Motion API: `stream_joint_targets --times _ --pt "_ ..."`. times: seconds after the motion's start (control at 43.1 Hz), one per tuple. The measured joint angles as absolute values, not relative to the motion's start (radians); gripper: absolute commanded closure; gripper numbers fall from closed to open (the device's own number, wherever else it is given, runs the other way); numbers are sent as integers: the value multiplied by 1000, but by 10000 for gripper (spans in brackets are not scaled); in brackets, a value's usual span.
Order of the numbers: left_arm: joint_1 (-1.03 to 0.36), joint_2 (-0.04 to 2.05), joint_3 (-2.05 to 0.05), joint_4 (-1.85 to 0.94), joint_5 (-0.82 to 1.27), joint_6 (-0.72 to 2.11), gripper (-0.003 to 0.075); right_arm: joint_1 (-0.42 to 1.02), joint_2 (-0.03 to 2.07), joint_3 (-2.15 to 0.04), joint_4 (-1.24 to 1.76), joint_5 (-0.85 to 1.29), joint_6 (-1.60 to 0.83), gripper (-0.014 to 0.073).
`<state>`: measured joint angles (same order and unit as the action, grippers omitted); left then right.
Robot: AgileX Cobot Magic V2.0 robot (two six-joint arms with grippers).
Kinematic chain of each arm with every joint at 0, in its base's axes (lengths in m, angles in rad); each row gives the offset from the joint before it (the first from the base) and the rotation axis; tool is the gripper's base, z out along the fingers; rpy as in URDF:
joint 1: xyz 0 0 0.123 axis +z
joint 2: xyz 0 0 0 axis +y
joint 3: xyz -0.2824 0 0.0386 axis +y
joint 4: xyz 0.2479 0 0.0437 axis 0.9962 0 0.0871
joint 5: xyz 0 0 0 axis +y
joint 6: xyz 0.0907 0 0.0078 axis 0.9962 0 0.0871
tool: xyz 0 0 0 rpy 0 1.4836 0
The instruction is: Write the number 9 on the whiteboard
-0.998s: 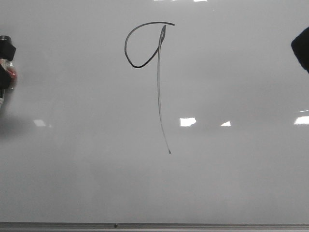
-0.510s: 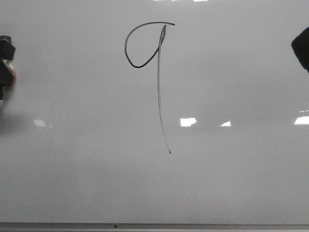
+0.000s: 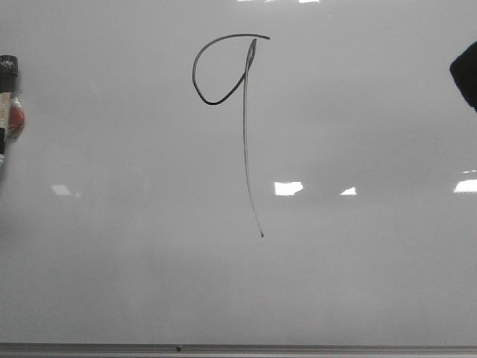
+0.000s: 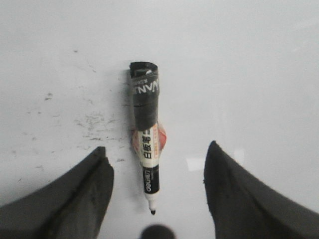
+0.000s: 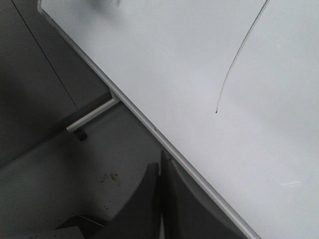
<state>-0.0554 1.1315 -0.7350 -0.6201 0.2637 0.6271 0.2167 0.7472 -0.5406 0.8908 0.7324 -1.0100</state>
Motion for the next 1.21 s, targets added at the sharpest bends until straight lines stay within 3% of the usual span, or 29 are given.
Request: stream_joint_targets --times 0.325,0.626,1.206 --pt "-55 624 -458 -618 264 629 734 217 747 -541 891 732 -1010 661" --pt "-55 401 -420 -617 266 631 739 217 747 -541 891 732 -1010 661" --pt "-55 391 -420 -617 266 631 739 217 747 -541 891 732 -1010 661"
